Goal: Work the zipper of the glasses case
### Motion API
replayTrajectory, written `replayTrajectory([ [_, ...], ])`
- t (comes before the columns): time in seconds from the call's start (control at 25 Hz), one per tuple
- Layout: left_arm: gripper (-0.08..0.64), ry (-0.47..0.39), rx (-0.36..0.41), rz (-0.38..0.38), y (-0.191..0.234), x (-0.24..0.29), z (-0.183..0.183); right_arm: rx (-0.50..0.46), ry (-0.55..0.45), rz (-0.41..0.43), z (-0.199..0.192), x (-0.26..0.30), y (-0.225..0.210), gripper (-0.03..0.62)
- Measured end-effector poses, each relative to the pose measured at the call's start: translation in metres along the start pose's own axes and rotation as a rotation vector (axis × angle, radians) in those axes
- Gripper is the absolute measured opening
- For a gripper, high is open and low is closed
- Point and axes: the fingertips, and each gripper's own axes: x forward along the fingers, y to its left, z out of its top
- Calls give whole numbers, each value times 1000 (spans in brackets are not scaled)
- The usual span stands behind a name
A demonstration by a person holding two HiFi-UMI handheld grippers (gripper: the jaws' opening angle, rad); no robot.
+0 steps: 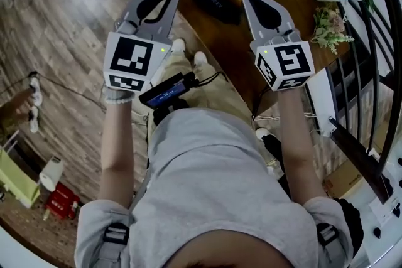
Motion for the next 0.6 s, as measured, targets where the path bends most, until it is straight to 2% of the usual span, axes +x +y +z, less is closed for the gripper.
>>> replayTrajectory([
  [0.6,12,-151,56,23,-18,-65,58,1,-154,-85,53,-67,11,2],
])
